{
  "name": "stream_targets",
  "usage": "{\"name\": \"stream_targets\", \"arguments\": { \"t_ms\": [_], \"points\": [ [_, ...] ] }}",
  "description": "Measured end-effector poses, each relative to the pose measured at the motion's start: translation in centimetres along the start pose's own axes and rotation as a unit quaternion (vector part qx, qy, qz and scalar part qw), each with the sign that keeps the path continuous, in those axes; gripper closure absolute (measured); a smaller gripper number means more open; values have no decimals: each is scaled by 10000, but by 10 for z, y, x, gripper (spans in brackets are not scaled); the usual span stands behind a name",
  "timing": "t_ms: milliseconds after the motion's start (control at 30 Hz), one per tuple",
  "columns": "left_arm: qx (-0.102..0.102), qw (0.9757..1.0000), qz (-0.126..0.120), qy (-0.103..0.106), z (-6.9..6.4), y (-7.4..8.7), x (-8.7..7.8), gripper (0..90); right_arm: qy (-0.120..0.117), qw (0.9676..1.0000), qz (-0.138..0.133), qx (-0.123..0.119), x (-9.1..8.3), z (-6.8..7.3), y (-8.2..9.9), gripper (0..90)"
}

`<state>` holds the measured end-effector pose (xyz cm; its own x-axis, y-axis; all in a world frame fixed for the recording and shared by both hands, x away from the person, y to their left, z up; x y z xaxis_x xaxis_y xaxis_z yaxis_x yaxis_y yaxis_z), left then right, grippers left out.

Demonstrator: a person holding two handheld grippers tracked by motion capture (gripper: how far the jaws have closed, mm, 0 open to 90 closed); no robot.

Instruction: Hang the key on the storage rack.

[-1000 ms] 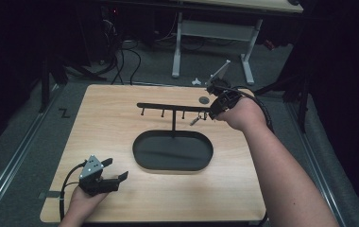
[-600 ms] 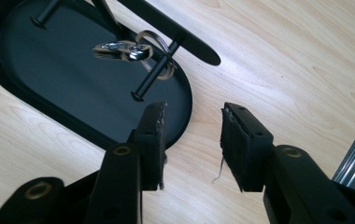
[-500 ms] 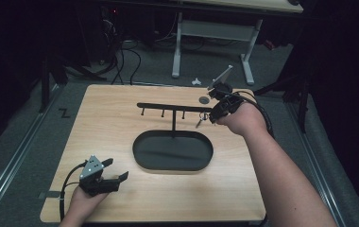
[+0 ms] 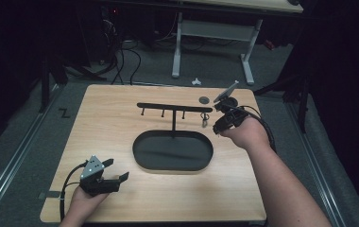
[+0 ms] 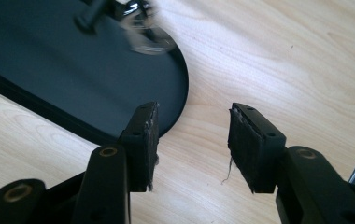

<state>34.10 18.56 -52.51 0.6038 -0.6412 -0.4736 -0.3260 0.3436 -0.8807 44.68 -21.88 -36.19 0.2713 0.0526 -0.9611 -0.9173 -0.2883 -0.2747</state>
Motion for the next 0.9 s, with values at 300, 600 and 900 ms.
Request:
{"name": "stream_targets", "arguments": {
  "t_ms": [300,600,900],
  "points": [
    [16,10000,16,12,-1,0,1,176,5,9999,-31,107,25,-6,30,506],
    [37,10000,52,39,-2,0,2,176,-100,9995,-54,279,57,-16,69,474],
    [81,9999,107,59,-4,1,4,176,-132,9987,-385,300,84,-9,108,468]
  ]
}}
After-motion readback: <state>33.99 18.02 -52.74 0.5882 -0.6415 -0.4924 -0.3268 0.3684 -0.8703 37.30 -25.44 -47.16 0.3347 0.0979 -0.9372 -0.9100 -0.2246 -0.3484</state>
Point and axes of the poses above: each handheld gripper's, and its own axes: x roughly forward along the jaws, y roughly out of its underside, z roughly to its left, the point moved 2 cm from there along x, roughly forward along the jaws, and after that the axes turned 7 degrees about x, right-handed, at the moved point
